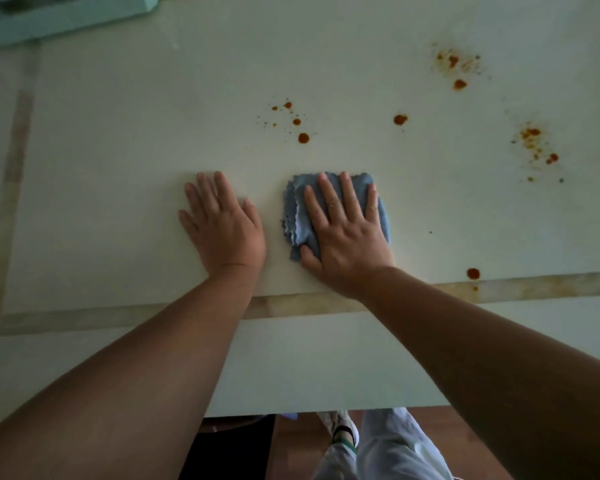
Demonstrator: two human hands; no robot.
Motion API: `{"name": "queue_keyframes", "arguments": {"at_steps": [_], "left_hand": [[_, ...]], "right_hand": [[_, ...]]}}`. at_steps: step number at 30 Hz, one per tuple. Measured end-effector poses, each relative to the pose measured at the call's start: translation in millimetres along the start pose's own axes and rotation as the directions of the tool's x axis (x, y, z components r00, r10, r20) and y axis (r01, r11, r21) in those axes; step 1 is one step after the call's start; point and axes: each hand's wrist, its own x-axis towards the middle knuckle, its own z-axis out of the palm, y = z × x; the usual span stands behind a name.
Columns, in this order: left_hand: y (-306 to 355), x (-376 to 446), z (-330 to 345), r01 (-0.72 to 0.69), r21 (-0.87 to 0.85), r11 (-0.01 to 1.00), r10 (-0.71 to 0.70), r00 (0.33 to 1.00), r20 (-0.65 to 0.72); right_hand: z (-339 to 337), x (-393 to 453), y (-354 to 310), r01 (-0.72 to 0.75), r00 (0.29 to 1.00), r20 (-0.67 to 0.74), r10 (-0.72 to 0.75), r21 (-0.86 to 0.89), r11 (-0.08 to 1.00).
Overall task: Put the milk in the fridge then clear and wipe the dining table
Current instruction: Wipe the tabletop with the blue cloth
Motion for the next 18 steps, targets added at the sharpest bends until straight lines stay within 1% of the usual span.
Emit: {"name": "queue_keyframes", "arguments": {"at_steps": [3, 4, 5, 6, 8, 9, 10, 13, 18], "left_hand": [[12, 14, -5, -0.11, 0.082, 0.991, 0.108, 0.994, 0.027], [17, 23, -7, -0.114, 0.078, 0.99, 0.111, 0.993, 0.044], [21, 33, -9, -0.069, 0.045, 0.997, 0.067, 0.996, 0.052], [25, 45, -12, 0.023, -0.019, 1.0, -0.022, 0.998, 0.058], [31, 61, -13, 0.228, -0.151, 0.962, -0.218, 0.972, 0.083], [33, 64, -11, 0.277, -0.179, 0.944, -0.266, 0.96, 0.083], [34, 64, -8, 0.29, -0.179, 0.94, -0.282, 0.957, 0.068], [35, 60, -2, 0.255, -0.156, 0.954, -0.256, 0.967, 0.015], [35, 62, 2, 0.265, -0.18, 0.947, -0.269, 0.963, -0.002]], "right_hand": [[-2, 8, 3, 0.043, 0.999, -0.02, -0.043, 0.005, 0.999], [-1, 8, 4, 0.055, 0.998, -0.025, -0.055, 0.007, 0.998], [0, 7, 5, 0.069, 0.997, -0.027, -0.069, 0.006, 0.998], [0, 8, 6, 0.088, 0.996, -0.025, -0.088, 0.002, 0.996], [0, 10, 9, 0.135, 0.991, -0.016, -0.135, -0.006, 0.991], [0, 14, 11, 0.16, 0.987, -0.012, -0.16, -0.012, 0.987], [-1, 18, 12, 0.185, 0.983, -0.007, -0.185, -0.022, 0.982], [-4, 33, 14, 0.235, 0.972, 0.002, -0.235, -0.04, 0.971], [-9, 71, 11, 0.268, 0.963, -0.017, -0.27, -0.06, 0.961]]}}
